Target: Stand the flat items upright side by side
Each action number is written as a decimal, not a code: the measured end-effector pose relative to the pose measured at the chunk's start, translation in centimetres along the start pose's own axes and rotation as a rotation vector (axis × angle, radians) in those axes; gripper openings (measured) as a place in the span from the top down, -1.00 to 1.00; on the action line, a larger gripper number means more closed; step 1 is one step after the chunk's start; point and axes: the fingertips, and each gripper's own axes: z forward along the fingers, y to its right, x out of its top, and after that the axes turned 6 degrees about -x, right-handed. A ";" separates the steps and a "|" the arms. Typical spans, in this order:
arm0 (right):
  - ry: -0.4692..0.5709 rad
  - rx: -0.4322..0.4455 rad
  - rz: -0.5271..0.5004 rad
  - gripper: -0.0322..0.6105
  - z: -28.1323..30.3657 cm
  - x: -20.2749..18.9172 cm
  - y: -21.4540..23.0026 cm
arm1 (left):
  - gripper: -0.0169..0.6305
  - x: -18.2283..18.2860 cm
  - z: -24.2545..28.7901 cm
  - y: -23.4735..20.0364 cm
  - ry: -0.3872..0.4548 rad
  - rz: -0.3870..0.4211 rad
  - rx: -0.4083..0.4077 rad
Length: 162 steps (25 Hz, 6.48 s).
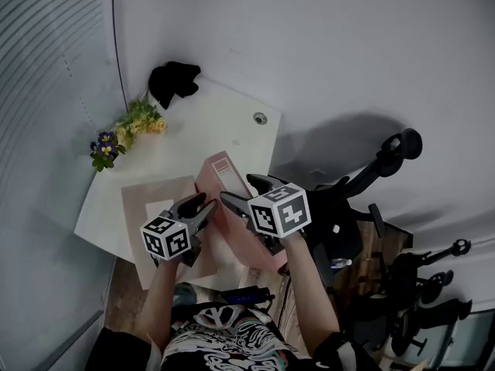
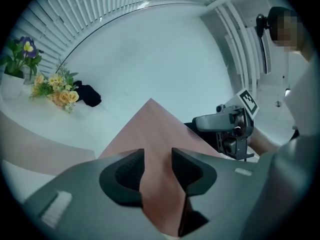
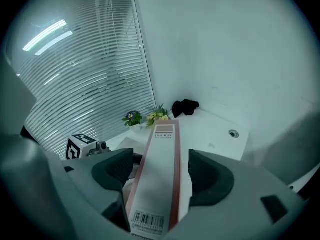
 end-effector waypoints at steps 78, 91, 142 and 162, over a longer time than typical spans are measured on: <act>0.628 -0.469 0.049 -0.06 -8.3 4.2 1.7 | 0.46 -0.1 2.9 2.8 0.008 -0.144 -0.153; 0.771 -0.524 0.065 -0.06 -9.6 2.6 0.4 | 0.47 -0.4 2.7 2.6 0.009 -0.174 -0.149; 0.561 -0.406 0.218 -0.06 -8.6 -9.4 -2.7 | 0.35 -3.1 -2.1 2.9 0.009 -0.224 -0.079; 0.454 -0.191 0.092 -0.03 -6.7 -16.5 -12.8 | 0.26 -9.8 -23.5 -0.3 -0.008 -0.062 0.460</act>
